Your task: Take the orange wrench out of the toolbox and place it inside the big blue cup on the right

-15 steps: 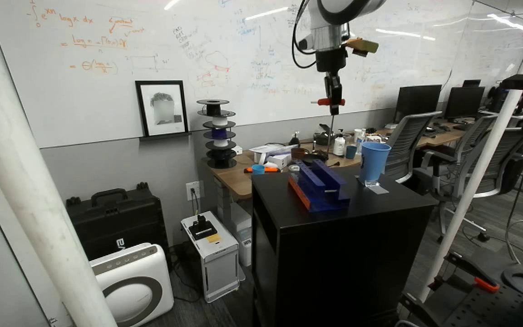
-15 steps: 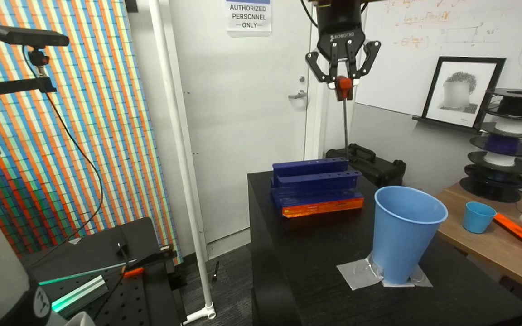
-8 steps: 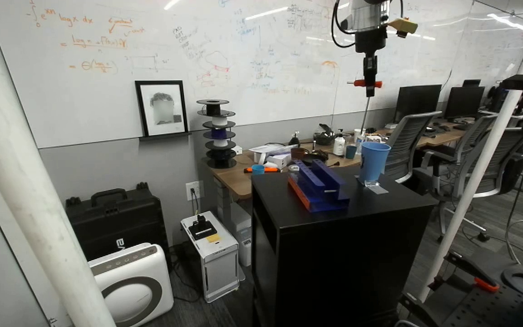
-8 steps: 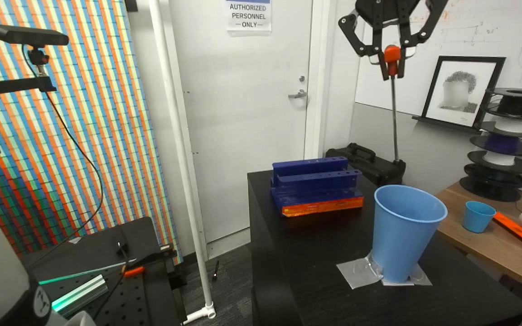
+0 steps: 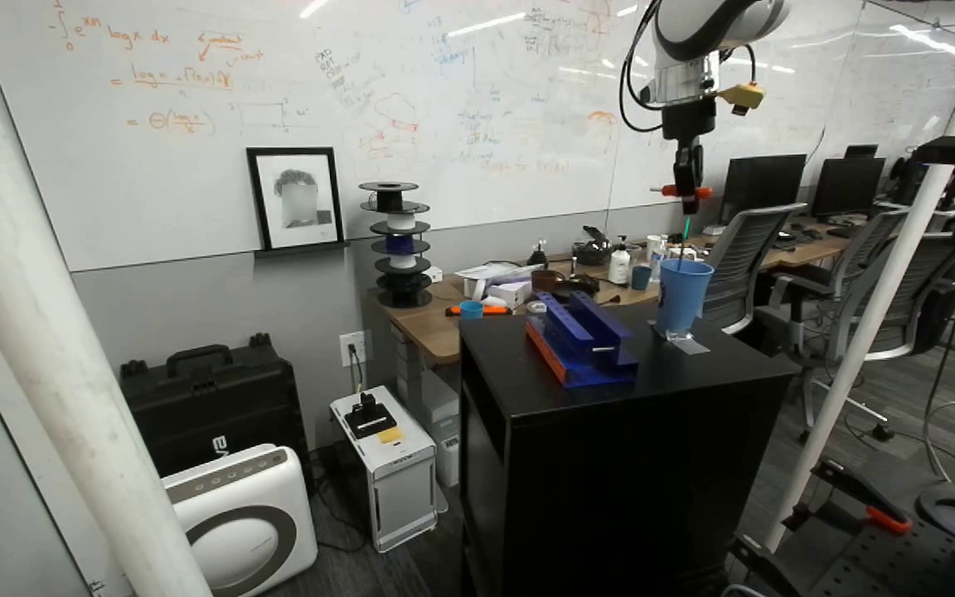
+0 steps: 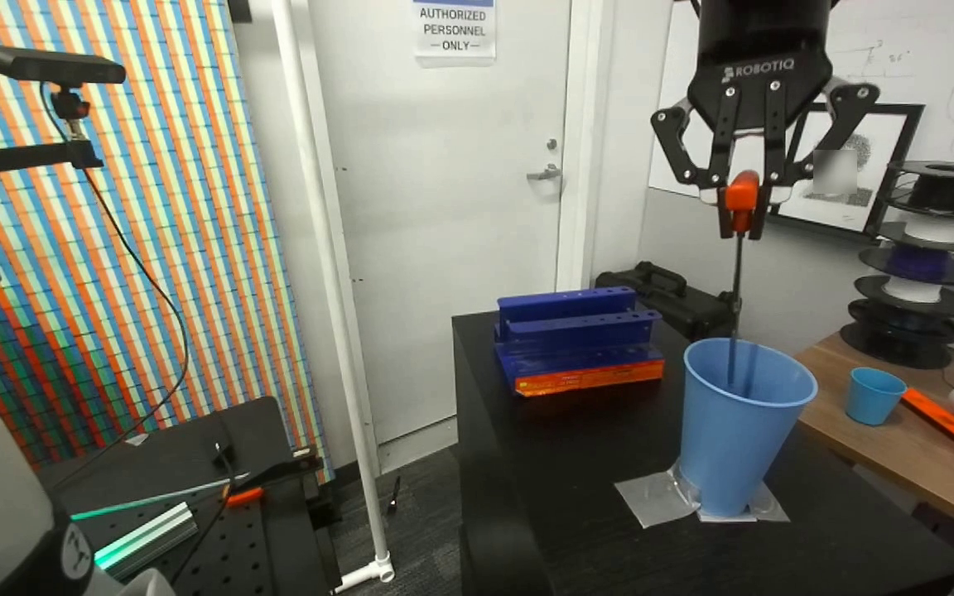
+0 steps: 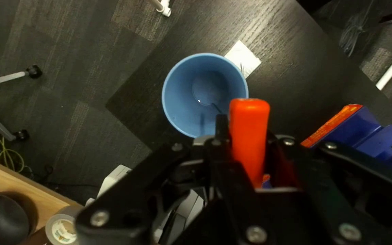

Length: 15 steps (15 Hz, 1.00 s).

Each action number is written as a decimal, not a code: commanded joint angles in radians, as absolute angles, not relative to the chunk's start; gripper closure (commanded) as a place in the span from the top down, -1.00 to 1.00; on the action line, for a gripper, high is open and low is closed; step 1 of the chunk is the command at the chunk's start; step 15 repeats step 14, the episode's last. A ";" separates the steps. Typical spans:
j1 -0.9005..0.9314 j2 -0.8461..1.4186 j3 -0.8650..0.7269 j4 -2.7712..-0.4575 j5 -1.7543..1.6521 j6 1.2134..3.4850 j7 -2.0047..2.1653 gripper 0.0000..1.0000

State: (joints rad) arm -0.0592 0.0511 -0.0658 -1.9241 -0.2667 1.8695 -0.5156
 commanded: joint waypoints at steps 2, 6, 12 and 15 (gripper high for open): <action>-0.066 0.125 -0.054 -1.898 -0.197 1.881 -0.517 -0.11; -0.078 0.059 -0.057 -1.915 -0.142 1.846 -0.483 0.47; -0.078 -0.040 -0.076 -1.939 -0.048 1.835 -0.395 1.00; -0.076 -0.082 -0.081 -1.955 -0.041 1.827 -0.394 1.00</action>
